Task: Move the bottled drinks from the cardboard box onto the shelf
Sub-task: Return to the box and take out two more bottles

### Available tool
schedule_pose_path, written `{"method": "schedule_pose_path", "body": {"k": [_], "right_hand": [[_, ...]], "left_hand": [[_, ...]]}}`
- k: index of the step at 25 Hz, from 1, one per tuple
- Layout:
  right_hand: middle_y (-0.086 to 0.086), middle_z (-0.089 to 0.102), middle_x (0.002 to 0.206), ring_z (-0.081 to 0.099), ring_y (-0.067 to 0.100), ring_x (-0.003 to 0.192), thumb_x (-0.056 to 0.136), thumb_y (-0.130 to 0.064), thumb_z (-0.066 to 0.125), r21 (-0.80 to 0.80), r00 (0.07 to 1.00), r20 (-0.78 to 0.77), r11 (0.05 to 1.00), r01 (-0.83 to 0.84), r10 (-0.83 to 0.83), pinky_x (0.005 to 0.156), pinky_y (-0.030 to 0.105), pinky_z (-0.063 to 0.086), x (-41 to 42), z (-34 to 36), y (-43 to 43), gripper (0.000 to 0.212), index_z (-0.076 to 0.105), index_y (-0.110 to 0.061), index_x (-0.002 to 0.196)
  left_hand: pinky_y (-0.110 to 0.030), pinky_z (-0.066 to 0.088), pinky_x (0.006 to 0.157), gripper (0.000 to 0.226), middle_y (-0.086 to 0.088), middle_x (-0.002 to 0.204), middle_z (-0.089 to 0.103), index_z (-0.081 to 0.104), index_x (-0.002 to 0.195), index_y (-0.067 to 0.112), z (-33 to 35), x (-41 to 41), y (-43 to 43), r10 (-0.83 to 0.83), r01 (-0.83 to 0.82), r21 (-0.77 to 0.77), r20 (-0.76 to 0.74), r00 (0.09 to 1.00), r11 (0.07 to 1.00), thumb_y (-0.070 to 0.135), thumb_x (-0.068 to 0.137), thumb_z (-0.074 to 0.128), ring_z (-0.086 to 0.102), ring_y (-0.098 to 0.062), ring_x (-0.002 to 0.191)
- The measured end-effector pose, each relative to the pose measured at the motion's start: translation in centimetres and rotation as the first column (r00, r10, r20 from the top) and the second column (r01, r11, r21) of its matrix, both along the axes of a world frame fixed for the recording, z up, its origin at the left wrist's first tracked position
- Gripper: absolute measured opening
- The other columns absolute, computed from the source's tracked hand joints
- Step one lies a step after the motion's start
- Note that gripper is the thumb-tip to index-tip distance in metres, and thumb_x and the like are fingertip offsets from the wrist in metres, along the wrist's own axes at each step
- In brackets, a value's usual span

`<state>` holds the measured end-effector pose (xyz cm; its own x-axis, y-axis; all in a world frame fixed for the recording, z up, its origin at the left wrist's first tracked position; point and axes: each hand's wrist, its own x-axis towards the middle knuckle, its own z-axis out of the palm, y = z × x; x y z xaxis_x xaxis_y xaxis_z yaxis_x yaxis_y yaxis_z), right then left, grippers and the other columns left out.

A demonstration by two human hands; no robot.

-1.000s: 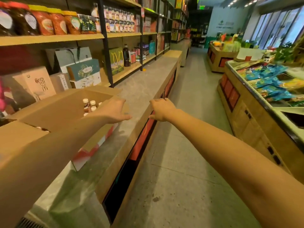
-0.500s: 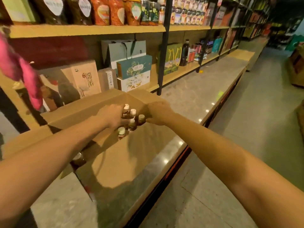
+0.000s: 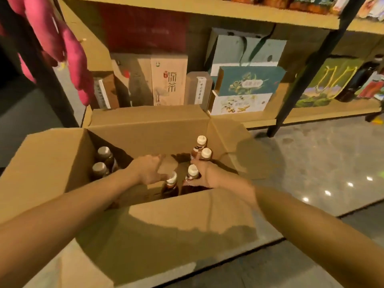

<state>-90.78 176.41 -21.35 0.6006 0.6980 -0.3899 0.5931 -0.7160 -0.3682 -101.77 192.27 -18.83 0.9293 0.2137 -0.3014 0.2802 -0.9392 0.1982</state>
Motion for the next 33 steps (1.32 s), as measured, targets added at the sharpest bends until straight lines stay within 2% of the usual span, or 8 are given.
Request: {"method": "schedule_pose_path", "body": {"k": [3,6,10,13,17,22,28,33], "right_hand": [[0.009,0.041,0.144,0.039,0.027,0.134,0.080,-0.026,0.073,0.068,0.971,-0.233,0.996,0.064,-0.047,0.110,0.031,0.031,2.1,-1.6,0.2,0.079,0.031,-0.006,0.144],[0.010,0.043,0.144,0.041,0.027,0.134,0.072,-0.018,0.080,0.123,0.887,-0.446,0.973,0.196,-0.122,0.113,0.039,0.033,3.2,-2.6,0.5,0.086,0.032,-0.006,0.143],[0.001,0.058,0.118,0.051,0.019,0.117,0.077,-0.001,0.071,0.099,0.786,-0.592,0.953,0.288,-0.176,0.108,0.037,0.039,3.9,-3.9,0.3,0.053,0.051,-0.009,0.126],[0.006,0.059,0.121,0.053,0.024,0.118,0.078,-0.003,0.071,0.117,0.826,-0.529,0.947,0.300,-0.196,0.107,0.040,0.039,4.0,-5.1,0.8,0.047,0.053,-0.009,0.121],[-0.001,0.061,0.100,0.058,0.021,0.105,0.081,-0.010,0.070,0.116,0.861,-0.479,0.959,0.258,-0.173,0.099,0.036,0.044,3.9,-6.5,1.8,0.025,0.056,-0.018,0.100],[0.004,0.059,0.126,0.051,0.019,0.122,0.082,-0.010,0.069,0.181,0.841,-0.505,0.929,0.323,-0.194,0.103,0.033,0.039,3.3,-6.9,2.5,0.046,0.053,-0.012,0.125],[0.000,0.050,0.138,0.040,0.019,0.133,0.080,-0.014,0.071,0.217,0.847,-0.514,0.934,0.282,-0.136,0.111,0.039,0.031,3.2,-7.7,3.7,0.062,0.044,-0.019,0.136],[0.001,0.053,0.136,0.043,0.022,0.132,0.075,-0.010,0.075,0.171,0.868,-0.477,0.954,0.247,-0.139,0.112,0.046,0.034,3.5,-8.3,3.7,0.067,0.045,-0.016,0.134]], "left_hand": [[-0.036,0.042,0.100,0.077,-0.013,0.140,0.048,0.025,0.146,0.012,-2.3,-0.2,-0.2,0.097,-0.099,-0.051,-0.036,0.995,0.994,0.050,0.086,0.056,0.050,-0.029,0.122],[-0.033,0.037,0.105,0.084,-0.010,0.148,0.039,0.022,0.147,0.010,-4.0,0.0,0.1,0.146,-0.157,-0.128,-0.095,0.985,0.979,0.048,0.084,0.061,0.041,-0.027,0.132],[-0.032,0.036,0.107,0.082,-0.007,0.146,0.041,0.029,0.145,0.012,-6.0,0.5,0.2,0.178,-0.219,-0.286,-0.163,0.971,0.933,0.048,0.081,0.064,0.041,-0.024,0.132],[-0.029,0.038,0.102,0.068,-0.003,0.138,0.051,0.042,0.137,0.016,-7.4,1.1,-0.1,0.177,-0.218,-0.417,-0.135,0.975,0.882,0.042,0.080,0.068,0.047,-0.020,0.124],[-0.021,0.037,0.093,0.057,0.000,0.124,0.057,0.051,0.125,0.016,-10.0,0.9,-0.9,0.288,-0.270,-0.613,-0.072,0.955,0.742,0.027,0.076,0.076,0.051,-0.010,0.110],[-0.036,0.044,0.103,0.052,-0.002,0.119,0.061,0.056,0.119,0.014,-12.5,0.6,-0.2,0.392,-0.285,-0.751,-0.037,0.919,0.596,0.020,0.072,0.079,0.055,-0.018,0.116],[-0.035,0.038,0.107,0.060,-0.006,0.133,0.053,0.044,0.132,0.010,-12.7,1.3,1.2,0.486,-0.336,-0.866,-0.129,0.865,0.370,0.013,0.079,0.071,0.048,-0.021,0.126],[-0.029,0.037,0.106,0.062,-0.002,0.133,0.050,0.038,0.136,0.014,-12.6,1.4,0.8,0.464,-0.292,-0.878,-0.093,0.881,0.378,0.013,0.082,0.068,0.045,-0.015,0.124]]}}
